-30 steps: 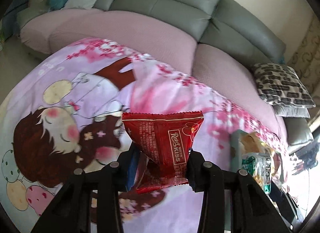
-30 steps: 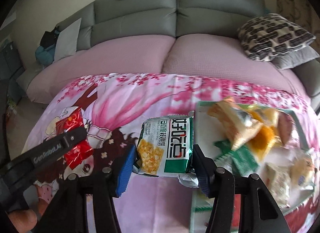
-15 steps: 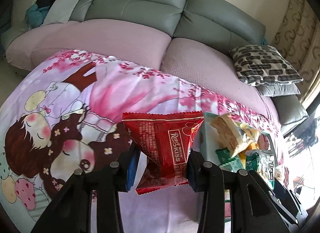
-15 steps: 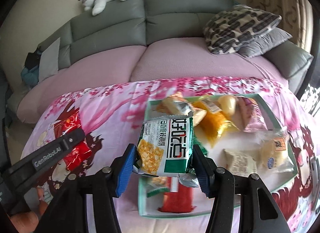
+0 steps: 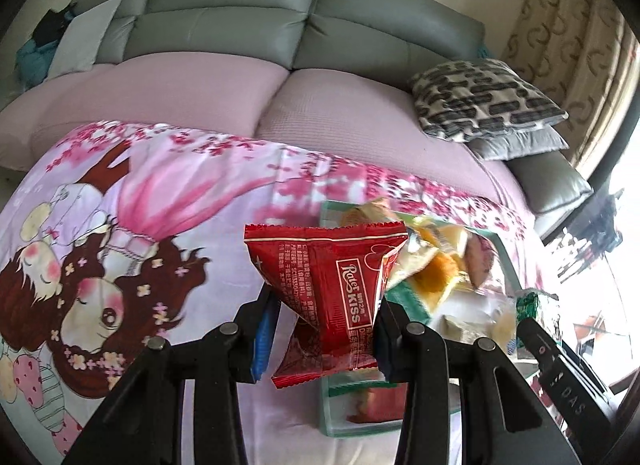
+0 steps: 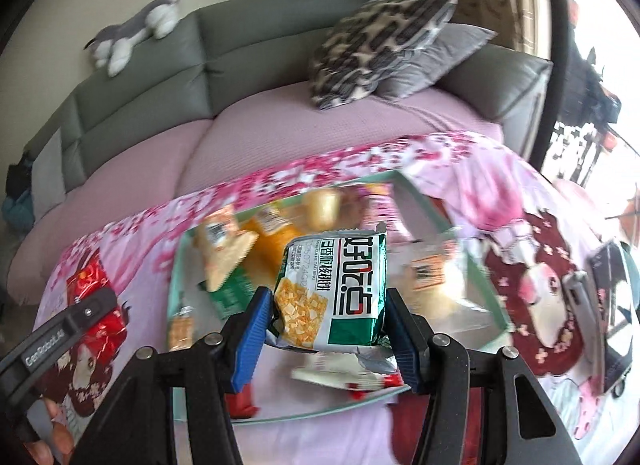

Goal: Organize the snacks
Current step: 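Carry the red bag over the tray with the left tool while the right tool carries the corn bag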

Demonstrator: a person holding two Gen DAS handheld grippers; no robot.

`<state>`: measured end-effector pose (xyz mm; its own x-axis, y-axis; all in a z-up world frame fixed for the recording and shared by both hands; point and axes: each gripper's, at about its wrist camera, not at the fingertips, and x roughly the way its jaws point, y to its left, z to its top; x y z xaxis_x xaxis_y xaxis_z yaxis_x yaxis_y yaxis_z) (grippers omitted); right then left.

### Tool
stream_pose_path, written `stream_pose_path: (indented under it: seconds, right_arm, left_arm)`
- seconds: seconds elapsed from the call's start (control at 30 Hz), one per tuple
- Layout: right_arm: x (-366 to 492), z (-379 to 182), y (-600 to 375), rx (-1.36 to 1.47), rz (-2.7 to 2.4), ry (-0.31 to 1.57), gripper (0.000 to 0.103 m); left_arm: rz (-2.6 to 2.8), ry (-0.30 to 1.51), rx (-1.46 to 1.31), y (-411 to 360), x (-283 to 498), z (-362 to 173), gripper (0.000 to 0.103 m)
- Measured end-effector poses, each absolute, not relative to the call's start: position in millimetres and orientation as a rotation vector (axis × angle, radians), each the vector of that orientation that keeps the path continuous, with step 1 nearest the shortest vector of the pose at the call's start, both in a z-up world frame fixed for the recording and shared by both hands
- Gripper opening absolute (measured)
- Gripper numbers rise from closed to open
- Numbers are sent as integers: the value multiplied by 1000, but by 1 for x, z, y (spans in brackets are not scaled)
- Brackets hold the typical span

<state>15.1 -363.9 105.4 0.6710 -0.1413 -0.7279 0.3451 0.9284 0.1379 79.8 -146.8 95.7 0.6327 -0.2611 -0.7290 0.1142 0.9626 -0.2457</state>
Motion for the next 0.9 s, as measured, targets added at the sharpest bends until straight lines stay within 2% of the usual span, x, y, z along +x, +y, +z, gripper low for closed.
stream_pose_path:
  seconds: [0.4,0.9]
  right_arm:
    - [-2,112,-400,318,-339,763,59]
    - [4,106,-396,304,-316,788,59]
  left_arm:
    - [-318,893,-97,-207,72,88,43]
    - [-338,904,-56,-226,76,81,43]
